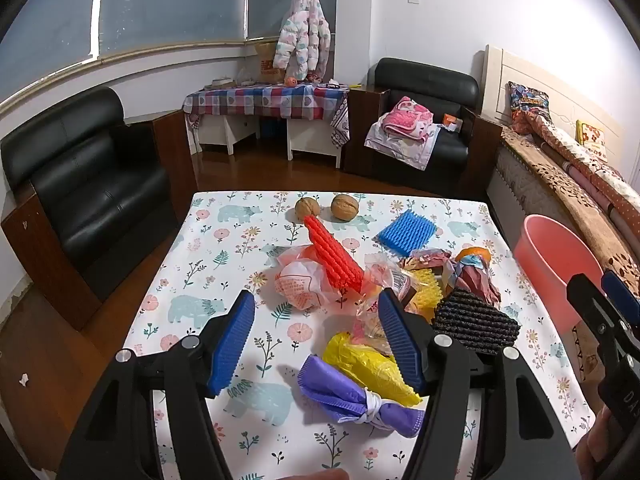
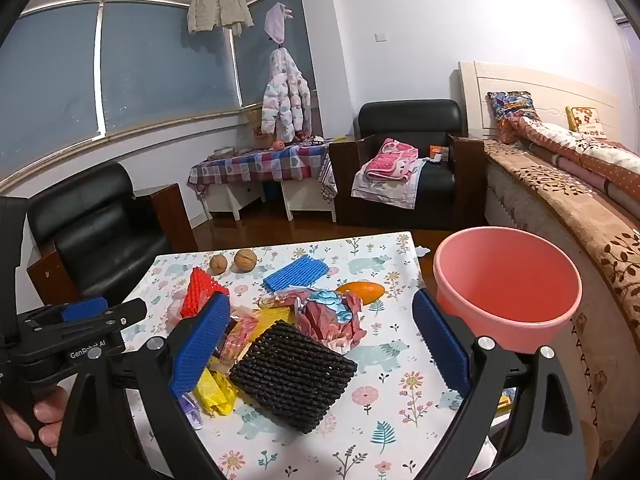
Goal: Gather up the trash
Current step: 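Move both grippers toward the black mesh pad and clear snack wrapper, then close the right gripper on the black mesh pad while the left grips the clear wrapper, then carry both items over the pink bucket and open both grippers, then move both grippers back over the table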
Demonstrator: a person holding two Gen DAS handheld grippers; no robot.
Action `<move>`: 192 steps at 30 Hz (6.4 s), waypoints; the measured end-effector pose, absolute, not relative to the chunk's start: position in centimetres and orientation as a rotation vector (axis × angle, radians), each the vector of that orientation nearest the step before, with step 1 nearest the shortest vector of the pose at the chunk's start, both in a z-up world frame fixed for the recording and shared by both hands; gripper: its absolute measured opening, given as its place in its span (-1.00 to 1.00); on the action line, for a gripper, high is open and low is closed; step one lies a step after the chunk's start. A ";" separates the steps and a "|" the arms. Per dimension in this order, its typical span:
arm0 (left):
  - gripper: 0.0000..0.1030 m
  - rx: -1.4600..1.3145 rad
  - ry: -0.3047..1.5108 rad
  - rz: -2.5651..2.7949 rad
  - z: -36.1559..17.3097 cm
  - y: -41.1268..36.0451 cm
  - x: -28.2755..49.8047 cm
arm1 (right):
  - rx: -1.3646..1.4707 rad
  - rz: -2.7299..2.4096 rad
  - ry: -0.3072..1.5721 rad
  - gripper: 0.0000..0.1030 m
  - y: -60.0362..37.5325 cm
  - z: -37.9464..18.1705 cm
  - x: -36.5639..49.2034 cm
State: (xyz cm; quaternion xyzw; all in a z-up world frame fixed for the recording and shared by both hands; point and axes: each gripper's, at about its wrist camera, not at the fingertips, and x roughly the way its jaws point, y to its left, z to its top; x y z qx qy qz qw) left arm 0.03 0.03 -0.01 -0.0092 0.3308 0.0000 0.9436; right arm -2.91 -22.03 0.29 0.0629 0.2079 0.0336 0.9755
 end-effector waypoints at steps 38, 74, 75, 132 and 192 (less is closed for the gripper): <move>0.24 -0.080 0.687 -0.180 -0.8 1.3 0.5 | 0.103 0.040 0.497 0.67 -23.4 -1.5 -2.1; 0.12 -0.133 0.889 -0.364 -6.3 -0.1 8.6 | 0.288 0.226 0.826 0.16 -23.9 -7.4 1.4; 0.12 -0.134 0.891 -0.368 -6.3 -0.2 8.6 | 0.290 0.228 0.829 0.16 -23.9 -7.5 1.5; -0.57 -0.025 0.755 -0.629 3.2 -17.8 8.3 | 0.322 -0.225 0.553 -0.88 -39.5 0.0 -0.4; 0.03 -0.003 0.812 -0.650 2.3 -22.9 10.8 | 0.329 -0.226 0.588 -0.19 -39.8 -0.5 0.6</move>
